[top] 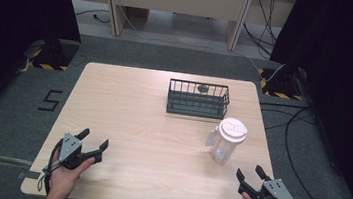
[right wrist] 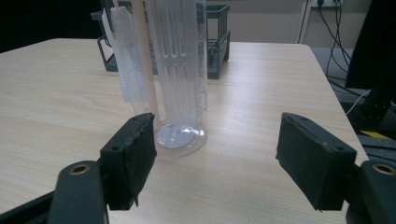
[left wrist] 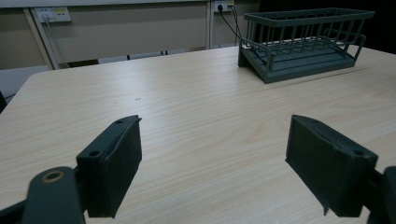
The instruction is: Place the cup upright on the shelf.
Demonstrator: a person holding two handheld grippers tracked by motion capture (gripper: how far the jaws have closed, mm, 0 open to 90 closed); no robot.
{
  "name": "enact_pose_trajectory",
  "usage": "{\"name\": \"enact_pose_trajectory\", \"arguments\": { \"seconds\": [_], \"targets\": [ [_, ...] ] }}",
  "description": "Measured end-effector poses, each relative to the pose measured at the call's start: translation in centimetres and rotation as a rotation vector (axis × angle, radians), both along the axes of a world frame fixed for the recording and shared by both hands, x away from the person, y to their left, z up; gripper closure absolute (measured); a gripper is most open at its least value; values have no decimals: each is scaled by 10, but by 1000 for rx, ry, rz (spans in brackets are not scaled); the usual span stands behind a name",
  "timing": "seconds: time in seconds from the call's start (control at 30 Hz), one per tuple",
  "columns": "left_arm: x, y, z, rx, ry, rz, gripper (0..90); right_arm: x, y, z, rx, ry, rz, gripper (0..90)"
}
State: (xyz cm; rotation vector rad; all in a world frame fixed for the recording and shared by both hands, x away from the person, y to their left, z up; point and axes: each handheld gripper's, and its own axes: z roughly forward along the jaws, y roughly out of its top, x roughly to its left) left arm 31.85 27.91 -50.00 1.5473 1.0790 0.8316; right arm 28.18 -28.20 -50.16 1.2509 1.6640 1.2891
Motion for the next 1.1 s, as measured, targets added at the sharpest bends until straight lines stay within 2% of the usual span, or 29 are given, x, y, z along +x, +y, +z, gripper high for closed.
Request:
{"name": "enact_pose_trajectory", "arguments": {
  "seconds": [0.13, 0.27, 0.73, 1.1],
  "targets": [
    [0, 0, 0, -7, 0, 8, 146, 2, 2, 1, -3, -7, 9, 215],
    [0, 0, 0, -22, 3, 11, 147, 2, 5, 3, -5, -11, 17, 195],
    [1, 2, -1, -28, 13, 25, 148, 16, 17, 8, -33, -8, 54, 187],
    [1, 3, -1, -26, 12, 37, 147, 38, 31, 11, -57, -2, 79, 187]
  ]
}}
